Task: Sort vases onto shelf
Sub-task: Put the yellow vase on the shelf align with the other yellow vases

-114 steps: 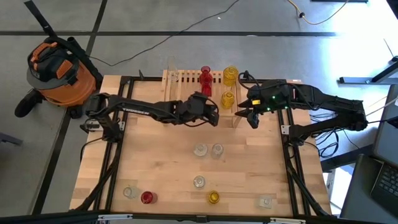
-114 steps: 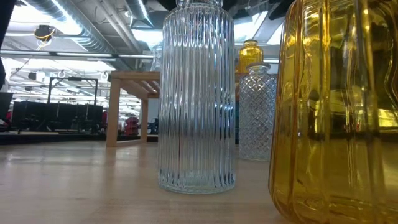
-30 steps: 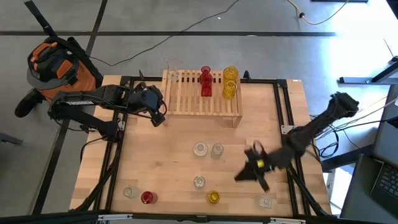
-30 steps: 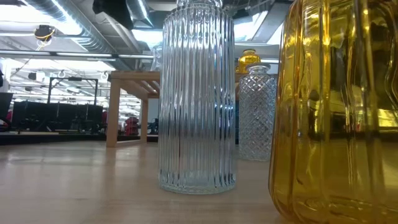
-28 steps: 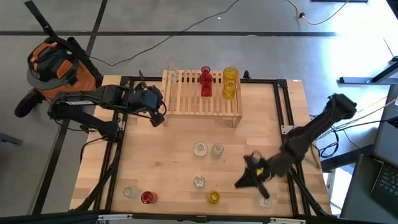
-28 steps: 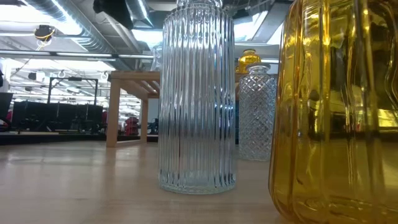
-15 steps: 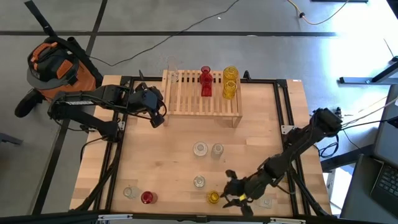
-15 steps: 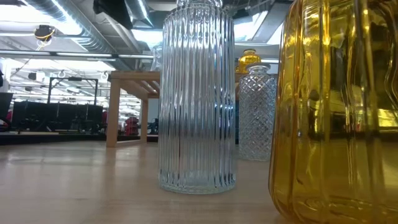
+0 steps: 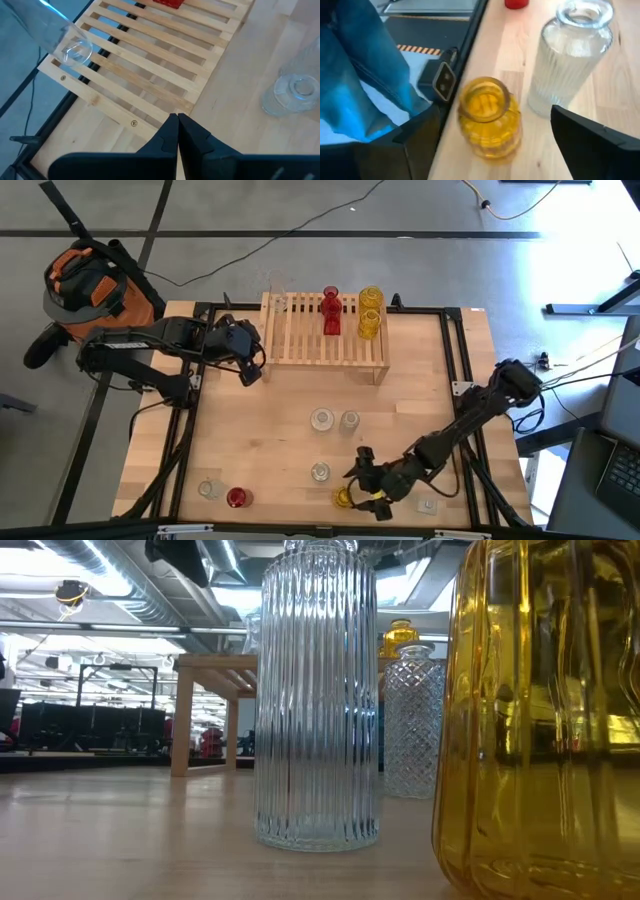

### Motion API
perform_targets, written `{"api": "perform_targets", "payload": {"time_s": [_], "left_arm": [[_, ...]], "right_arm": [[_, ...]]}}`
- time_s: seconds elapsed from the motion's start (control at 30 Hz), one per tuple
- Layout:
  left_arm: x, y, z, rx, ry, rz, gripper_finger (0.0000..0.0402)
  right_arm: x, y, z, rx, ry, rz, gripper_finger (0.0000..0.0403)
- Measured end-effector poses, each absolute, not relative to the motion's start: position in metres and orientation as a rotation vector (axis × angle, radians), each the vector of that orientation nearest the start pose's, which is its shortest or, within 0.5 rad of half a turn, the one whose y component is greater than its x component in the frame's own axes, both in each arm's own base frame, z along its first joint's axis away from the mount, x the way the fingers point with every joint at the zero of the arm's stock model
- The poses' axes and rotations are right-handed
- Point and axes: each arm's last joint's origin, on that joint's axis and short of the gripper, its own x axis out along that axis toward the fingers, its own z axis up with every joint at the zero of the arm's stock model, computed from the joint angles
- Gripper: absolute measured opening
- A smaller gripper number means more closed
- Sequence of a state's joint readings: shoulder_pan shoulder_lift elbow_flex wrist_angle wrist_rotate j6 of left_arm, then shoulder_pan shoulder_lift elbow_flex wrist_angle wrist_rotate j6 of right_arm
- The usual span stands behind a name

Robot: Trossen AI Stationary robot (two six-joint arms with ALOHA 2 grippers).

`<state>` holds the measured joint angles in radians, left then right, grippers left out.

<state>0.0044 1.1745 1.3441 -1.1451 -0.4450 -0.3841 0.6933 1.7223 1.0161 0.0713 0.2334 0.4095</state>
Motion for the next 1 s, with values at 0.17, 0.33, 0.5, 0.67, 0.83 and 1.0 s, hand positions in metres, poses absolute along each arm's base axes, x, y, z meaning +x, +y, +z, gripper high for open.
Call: {"api": "perform_targets", "payload": {"time_s": [0.17,0.33,0.5,0.67,0.83,1.0], "left_arm": [[0.201,0.013,0.369,-0.129,0.877,0.586,0.0],[0.198,0.013,0.367,-0.117,0.919,0.589,0.0],[0.197,0.013,0.366,-0.09,0.933,0.578,0.0],[0.197,0.013,0.367,-0.064,0.938,0.574,0.0],[0.197,0.014,0.367,-0.038,0.929,0.607,0.0],[0.197,0.015,0.367,-0.019,0.933,0.602,0.0]], "right_arm": [[0.299,0.222,0.186,0.089,0.598,0.351,0.0335],[0.306,0.22,0.172,0.087,0.639,0.383,0.0335],[0.309,0.223,0.161,0.089,0.652,0.403,0.0335],[0.314,0.226,0.153,0.093,0.61,0.384,0.0302],[0.32,0.231,0.144,0.091,0.555,0.412,0.0205],[0.319,0.23,0.145,0.108,0.567,0.388,0.0204]]}}
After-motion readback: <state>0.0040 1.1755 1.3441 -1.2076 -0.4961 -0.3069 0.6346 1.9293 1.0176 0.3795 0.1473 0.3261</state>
